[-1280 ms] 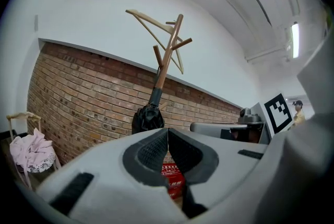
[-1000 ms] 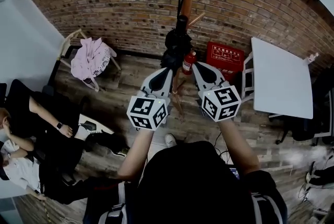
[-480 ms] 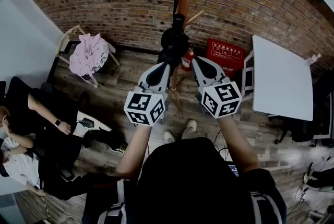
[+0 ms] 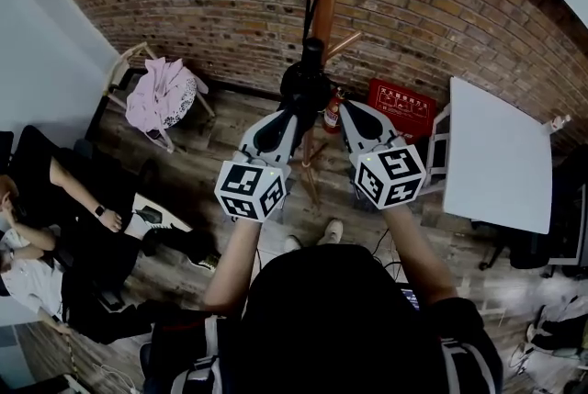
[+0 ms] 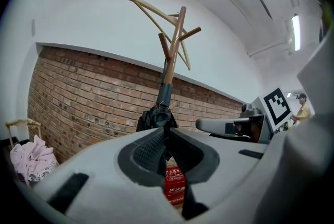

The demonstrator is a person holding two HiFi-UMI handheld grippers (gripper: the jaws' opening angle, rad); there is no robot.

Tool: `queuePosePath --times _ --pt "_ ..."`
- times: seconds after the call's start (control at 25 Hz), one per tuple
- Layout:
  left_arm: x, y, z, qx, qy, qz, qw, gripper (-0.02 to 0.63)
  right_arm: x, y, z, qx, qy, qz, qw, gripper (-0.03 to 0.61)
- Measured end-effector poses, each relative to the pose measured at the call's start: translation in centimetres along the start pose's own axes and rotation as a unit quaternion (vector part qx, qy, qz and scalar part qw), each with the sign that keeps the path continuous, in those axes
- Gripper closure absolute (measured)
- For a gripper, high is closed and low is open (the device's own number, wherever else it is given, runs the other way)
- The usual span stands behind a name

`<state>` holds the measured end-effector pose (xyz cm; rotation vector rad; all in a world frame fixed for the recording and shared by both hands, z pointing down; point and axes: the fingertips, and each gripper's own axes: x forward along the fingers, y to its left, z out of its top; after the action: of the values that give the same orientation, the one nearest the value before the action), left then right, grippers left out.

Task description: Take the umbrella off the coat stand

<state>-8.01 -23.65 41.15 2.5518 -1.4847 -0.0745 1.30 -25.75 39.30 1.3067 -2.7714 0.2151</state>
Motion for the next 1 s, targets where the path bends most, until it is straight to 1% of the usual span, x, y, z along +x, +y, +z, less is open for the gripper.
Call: queuePosePath --times 0.16,0.2,0.24,0.28,0.56,0.64,0.72,0.84,1.0 --pt "0.4 0.4 -0.2 0.008 0.004 0.006 0.9999 0.59 0.4 -0.8 -0.1 0.001 0.002 0.002 1.0 0.549" --pt "0.6 0.3 -0.3 0.007 0.005 0.004 1.0 0.566 0.4 -1.0 -0.1 0.001 0.003 0.003 1.0 0.549" --pt "0.8 0.2 -0.4 0.006 0.007 0.0 1.0 0.509 0.5 -1.2 -0.1 0.002 0.004 0.003 1.0 0.549" --pt "0.9 0.1 -0.4 0.004 0.008 -0.002 1.0 0.469 0.5 -1.3 -0.1 0.002 0.004 0.003 1.0 0.549" --pt "1.7 0.4 -0.6 0.003 0.009 0.002 0.9999 0.366 0.8 -1.9 -0.1 0.005 0.007 0.004 1.0 0.549" --pt "1.8 0.5 -0.7 -0.001 0.009 0.001 1.0 0.327 0.8 -2.0 0.0 0.006 0.006 0.002 1.0 0.549" --pt "2.1 0.5 -0.8 -0.004 0.009 0.001 0.9999 0.27 0.8 -2.2 0.1 0.006 0.005 0.001 1.0 0.549" --pt "2.7 0.6 -1.0 0.0 0.013 0.003 0.9999 0.231 0.7 -2.5 0.1 0.005 0.007 0.0 1.0 0.549" --pt "3.2 0.8 -1.3 0.002 0.019 0.005 0.9998 0.212 0.8 -2.9 0.0 0.006 0.011 -0.002 1.0 0.549"
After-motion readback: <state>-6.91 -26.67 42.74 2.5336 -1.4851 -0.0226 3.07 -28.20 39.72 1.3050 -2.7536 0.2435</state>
